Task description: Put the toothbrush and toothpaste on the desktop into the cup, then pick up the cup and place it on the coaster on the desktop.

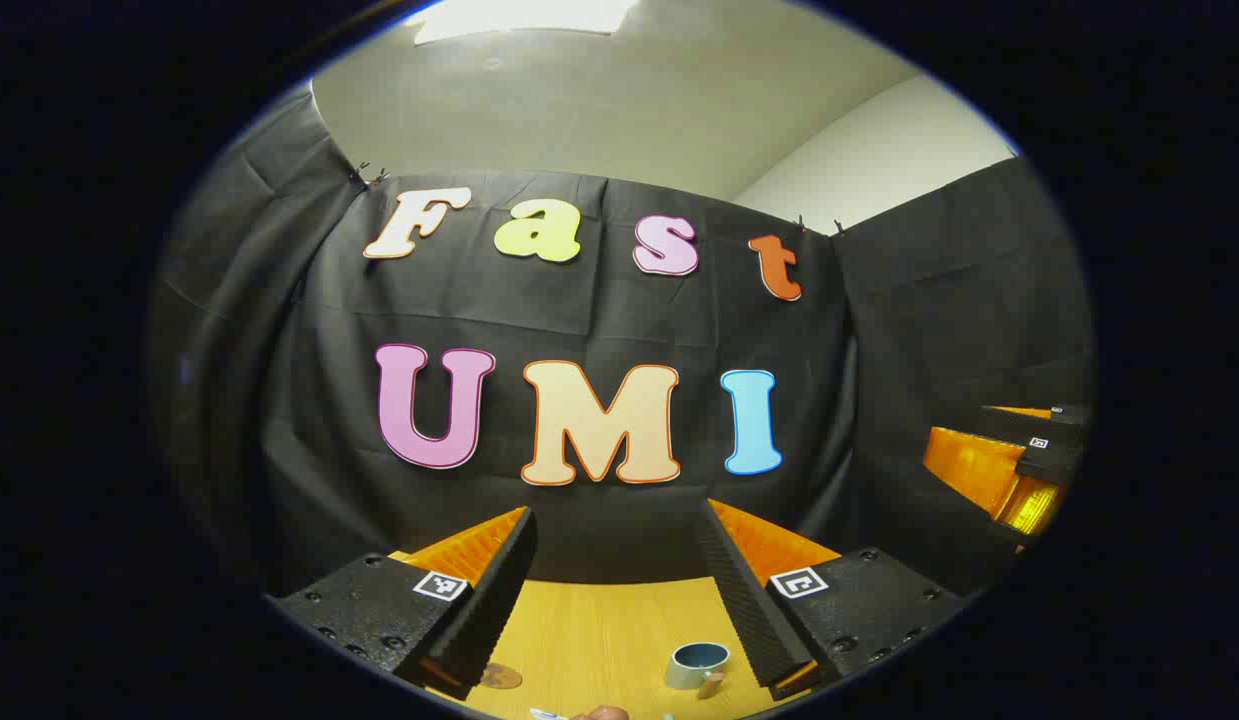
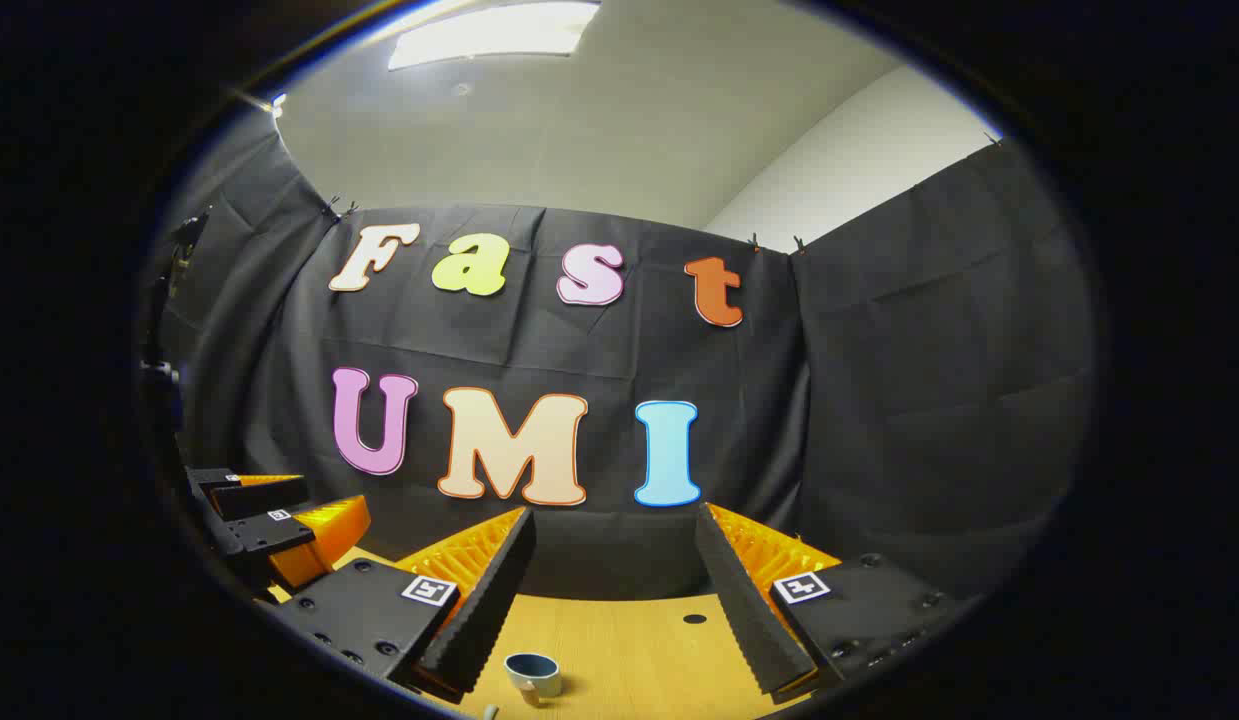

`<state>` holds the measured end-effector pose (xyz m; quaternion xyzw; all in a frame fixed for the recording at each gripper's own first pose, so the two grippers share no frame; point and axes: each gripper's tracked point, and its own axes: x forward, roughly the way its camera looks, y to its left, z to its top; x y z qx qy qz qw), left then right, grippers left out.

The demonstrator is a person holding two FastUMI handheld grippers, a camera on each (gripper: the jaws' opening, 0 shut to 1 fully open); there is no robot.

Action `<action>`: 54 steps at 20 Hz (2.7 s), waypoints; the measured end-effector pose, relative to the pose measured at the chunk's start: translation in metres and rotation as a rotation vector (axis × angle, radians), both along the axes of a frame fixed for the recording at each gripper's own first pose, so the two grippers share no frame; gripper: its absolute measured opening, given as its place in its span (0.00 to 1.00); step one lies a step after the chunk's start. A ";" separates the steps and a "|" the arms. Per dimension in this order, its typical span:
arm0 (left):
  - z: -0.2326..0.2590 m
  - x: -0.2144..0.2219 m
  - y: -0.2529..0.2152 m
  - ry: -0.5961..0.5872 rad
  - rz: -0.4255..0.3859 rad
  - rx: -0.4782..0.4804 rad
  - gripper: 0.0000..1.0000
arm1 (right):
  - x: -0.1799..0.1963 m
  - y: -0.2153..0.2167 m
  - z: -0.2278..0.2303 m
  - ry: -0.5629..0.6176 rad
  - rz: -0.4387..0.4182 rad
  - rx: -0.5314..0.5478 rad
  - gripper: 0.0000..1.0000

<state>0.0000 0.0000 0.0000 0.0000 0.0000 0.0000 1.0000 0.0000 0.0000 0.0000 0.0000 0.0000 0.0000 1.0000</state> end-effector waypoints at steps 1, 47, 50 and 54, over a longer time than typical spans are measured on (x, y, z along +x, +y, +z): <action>0.000 0.001 0.001 -0.003 0.003 0.000 0.94 | 0.001 -0.001 0.000 -0.005 0.000 -0.006 0.99; -0.041 -0.045 0.158 0.104 0.192 0.105 0.93 | -0.057 0.112 -0.305 0.754 0.199 -0.093 0.99; -0.042 -0.049 0.163 0.109 0.195 0.120 0.94 | -0.069 0.117 -0.340 0.832 0.194 -0.133 1.00; -0.049 -0.053 0.170 0.129 0.199 0.134 0.94 | -0.087 0.130 -0.381 0.941 0.208 -0.158 1.00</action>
